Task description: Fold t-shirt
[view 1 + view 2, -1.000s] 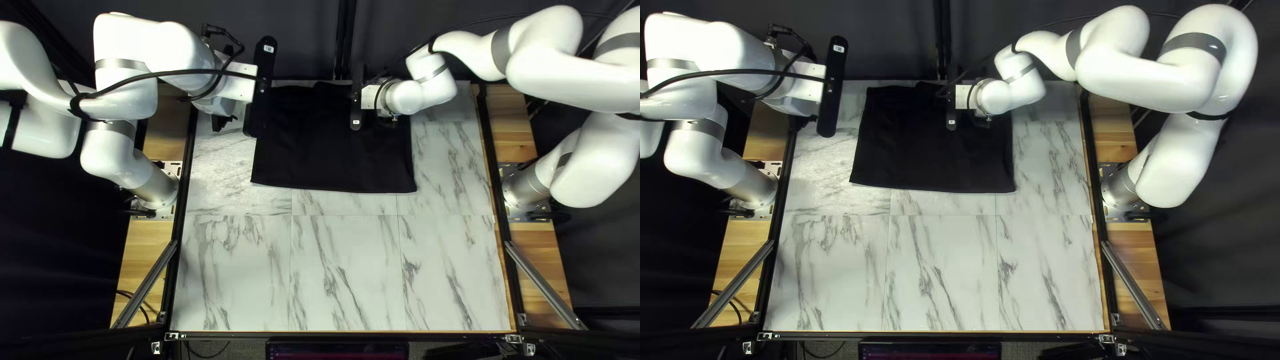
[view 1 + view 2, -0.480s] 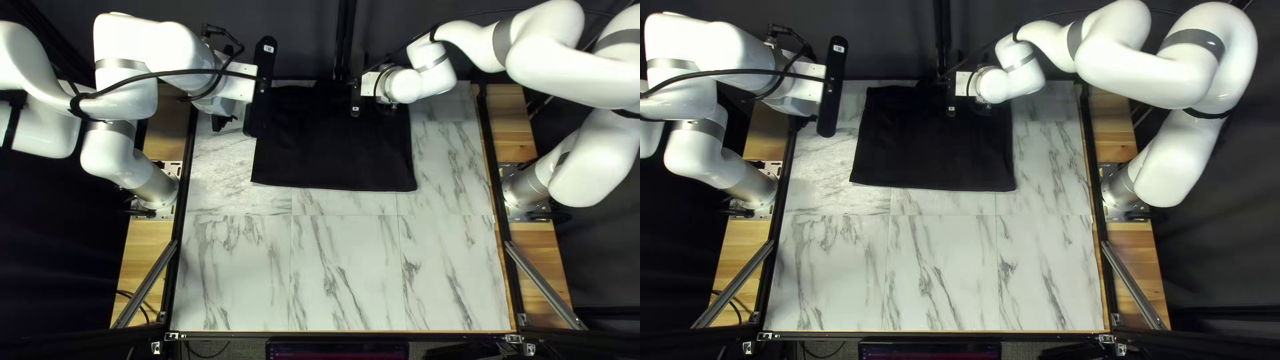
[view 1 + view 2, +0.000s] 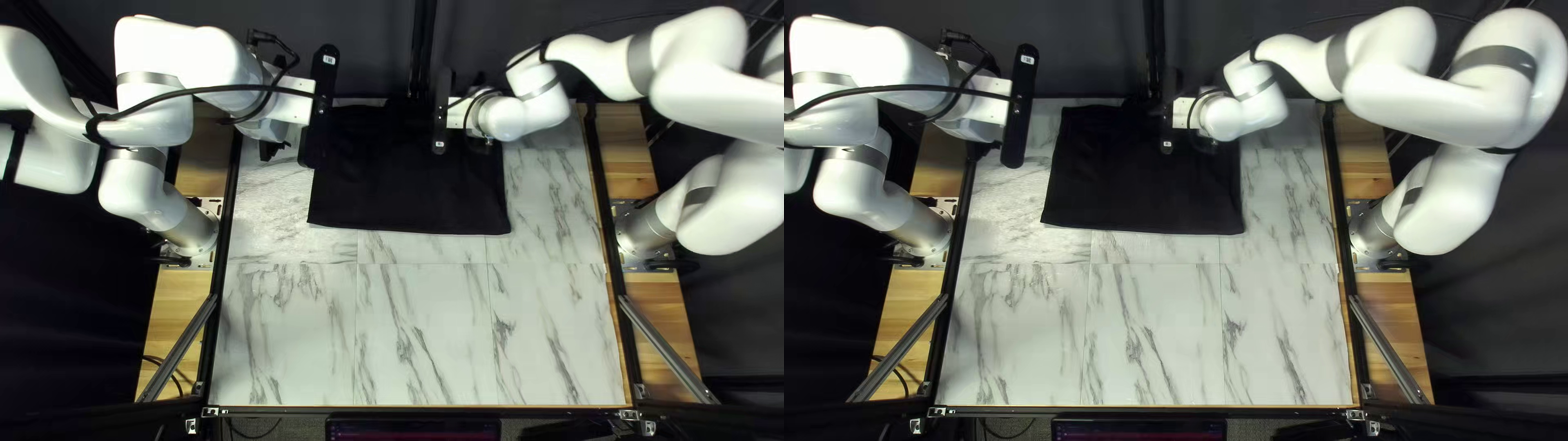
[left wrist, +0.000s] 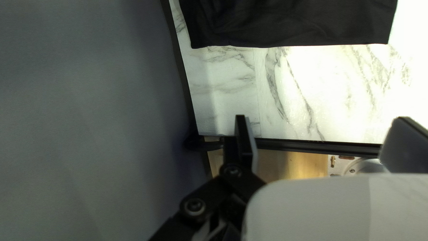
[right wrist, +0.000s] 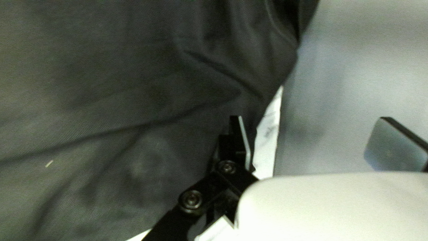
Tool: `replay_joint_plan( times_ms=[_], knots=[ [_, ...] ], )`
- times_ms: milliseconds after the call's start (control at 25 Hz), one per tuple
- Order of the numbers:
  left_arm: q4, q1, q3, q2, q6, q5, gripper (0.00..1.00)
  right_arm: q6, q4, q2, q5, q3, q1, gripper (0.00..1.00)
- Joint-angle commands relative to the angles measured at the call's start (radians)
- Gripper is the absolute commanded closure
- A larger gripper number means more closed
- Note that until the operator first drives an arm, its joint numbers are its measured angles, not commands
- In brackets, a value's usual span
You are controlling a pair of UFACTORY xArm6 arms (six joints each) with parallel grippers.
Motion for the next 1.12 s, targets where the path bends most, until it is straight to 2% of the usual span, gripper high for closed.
replay_joint_plan(
  times_ms=[40, 160, 360, 480, 520, 640, 680, 720, 840, 1120],
  knots=[
    [0.0, 0.0, 0.0, 0.0, 0.0, 0.0, 0.0, -0.183, 0.188, -0.153, 0.0, 0.095, 0.055, 0.0],
    [0.0, 0.0, 0.0, 0.0, 0.0, 0.0, 0.0, -0.266, 0.271, -0.26, 0.026, 0.15, 0.085, 0.0],
    [0.0, 0.0, 0.0, 0.0, 0.0, 0.0, 0.0, -0.468, 0.457, -0.553, 0.131, 0.266, 0.101, 0.0],
    [0.0, 0.0, 0.0, 0.0, 0.0, 0.0, 0.0, -0.572, 0.562, -0.66, 0.198, 0.271, 0.098, 0.0],
    [0.0, 0.0, 0.0, 0.0, 0.0, 0.0, 0.0, -0.631, 0.622, -0.712, 0.247, 0.261, 0.094, 0.0],
    [0.0, 0.0, 0.0, 0.0, 0.0, 0.0, 0.0, -0.707, 0.719, -0.814, 0.365, 0.23, 0.099, 0.0],
    [0.0, 0.0, 0.0, 0.0, 0.0, 0.0, 0.0, -0.714, 0.732, -0.826, 0.378, 0.226, 0.097, 0.0],
    [0.0, 0.0, 0.0, 0.0, 0.0, 0.0, 0.0, -0.71, 0.749, -0.868, 0.439, 0.209, 0.114, 0.0],
    [0.0, 0.0, 0.0, 0.0, 0.0, 0.0, 0.0, -0.676, 0.76, -0.915, 0.528, 0.172, 0.158, 0.0],
    [0.0, 0.0, 0.0, 0.0, 0.0, 0.0, 0.0, -0.544, 0.739, -0.96, 0.663, 0.109, 0.295, 0.0]
  ],
)
